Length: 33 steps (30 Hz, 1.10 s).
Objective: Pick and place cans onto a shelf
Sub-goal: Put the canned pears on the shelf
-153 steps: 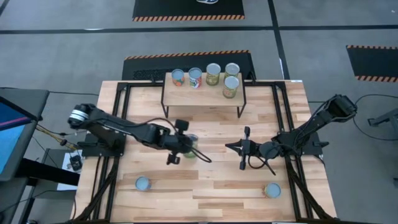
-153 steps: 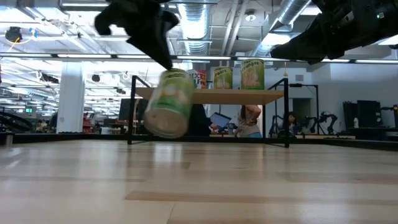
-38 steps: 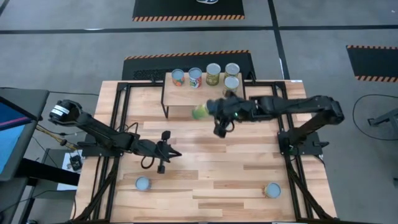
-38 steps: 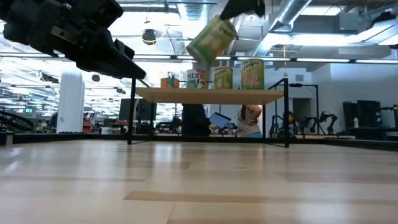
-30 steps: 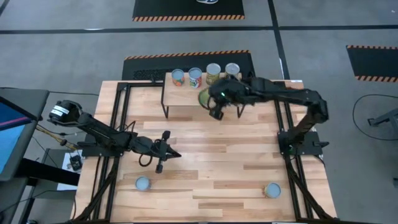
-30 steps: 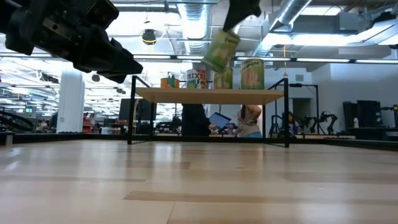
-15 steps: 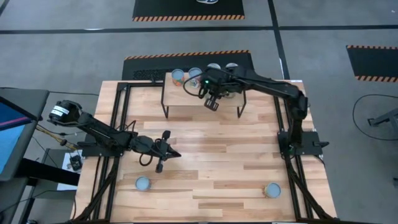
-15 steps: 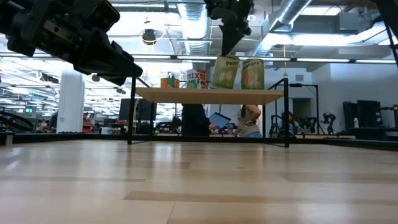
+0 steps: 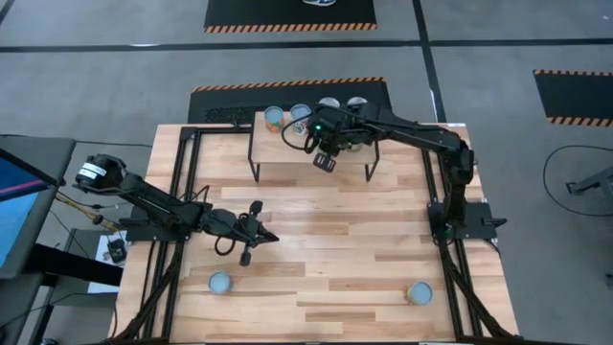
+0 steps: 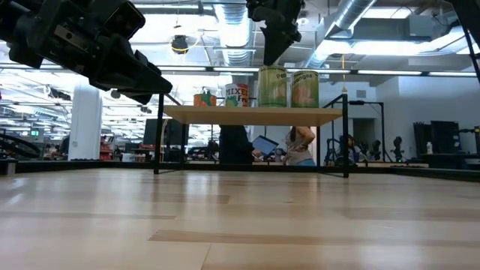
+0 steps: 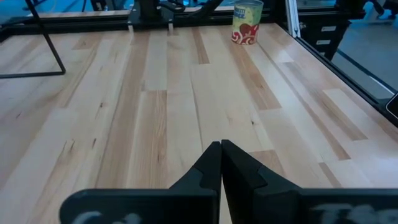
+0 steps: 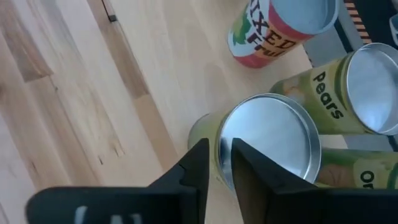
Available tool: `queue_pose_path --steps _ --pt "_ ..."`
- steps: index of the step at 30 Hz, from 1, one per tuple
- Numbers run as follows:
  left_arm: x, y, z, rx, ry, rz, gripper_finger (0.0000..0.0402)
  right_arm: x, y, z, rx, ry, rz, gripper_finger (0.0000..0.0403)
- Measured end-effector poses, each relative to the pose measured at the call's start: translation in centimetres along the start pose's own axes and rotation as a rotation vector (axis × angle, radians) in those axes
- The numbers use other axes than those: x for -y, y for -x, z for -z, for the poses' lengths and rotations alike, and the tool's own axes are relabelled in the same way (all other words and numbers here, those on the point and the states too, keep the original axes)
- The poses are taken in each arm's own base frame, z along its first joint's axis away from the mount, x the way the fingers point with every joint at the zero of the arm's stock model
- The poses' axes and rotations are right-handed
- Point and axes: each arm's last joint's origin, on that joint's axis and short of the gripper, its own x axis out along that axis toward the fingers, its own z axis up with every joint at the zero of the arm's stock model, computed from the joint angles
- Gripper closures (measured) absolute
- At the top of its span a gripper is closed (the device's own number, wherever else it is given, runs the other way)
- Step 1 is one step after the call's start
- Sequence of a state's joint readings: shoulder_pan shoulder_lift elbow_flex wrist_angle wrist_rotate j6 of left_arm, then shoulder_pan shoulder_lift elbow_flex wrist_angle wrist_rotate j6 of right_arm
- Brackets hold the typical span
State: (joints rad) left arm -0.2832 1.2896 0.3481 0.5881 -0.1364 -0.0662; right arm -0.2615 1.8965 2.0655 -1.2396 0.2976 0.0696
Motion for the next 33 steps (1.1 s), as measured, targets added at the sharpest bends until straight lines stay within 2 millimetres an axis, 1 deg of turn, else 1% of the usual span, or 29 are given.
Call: queue_pose_path --steps 4,7,9,12,13,15,18,21,24,28,33 --pt "0.0 0.0 0.0 0.000 0.000 0.000 0.0401 0.0 0.1 0.0 0.000 0.033 0.022 0.0296" --pt "0.0 0.0 0.0 0.000 -0.001 -0.001 0.0402 -0.5 1.3 0.0 0.005 0.071 0.040 0.0300" --pt "0.0 0.0 0.0 0.000 -0.002 -0.001 0.0402 -1.5 2.7 -0.1 0.041 0.120 0.084 0.0319" --pt "0.0 0.0 0.0 -0.003 -0.002 -0.001 0.0402 -3.0 4.7 0.4 0.083 0.191 0.088 0.0371" --pt "0.0 0.0 0.1 -0.006 -0.003 -0.002 0.0402 -3.2 5.2 0.6 0.092 0.199 0.080 0.0385" --pt "0.0 0.0 0.1 -0.010 -0.002 -0.002 0.0402 -3.5 5.4 1.2 0.076 0.204 0.074 0.0391" --pt "0.0 0.0 0.1 -0.013 0.007 -0.001 0.0402 -3.8 4.3 2.3 0.001 0.210 0.084 0.0385" --pt "0.1 0.0 0.1 -0.014 0.011 0.004 0.0402 -4.1 2.2 3.4 -0.083 0.235 0.101 0.0393" --pt "0.2 0.0 0.1 -0.014 0.009 0.003 0.0402 -4.1 0.1 4.1 -0.131 0.246 0.131 0.0396" --pt "0.1 0.0 0.1 -0.014 0.008 0.000 0.0402 -4.0 -2.1 4.3 -0.115 0.254 0.138 0.0392" --pt "0.1 0.0 0.1 -0.014 0.008 0.000 0.0402 -3.8 -3.2 3.9 -0.049 0.231 0.138 0.0398"
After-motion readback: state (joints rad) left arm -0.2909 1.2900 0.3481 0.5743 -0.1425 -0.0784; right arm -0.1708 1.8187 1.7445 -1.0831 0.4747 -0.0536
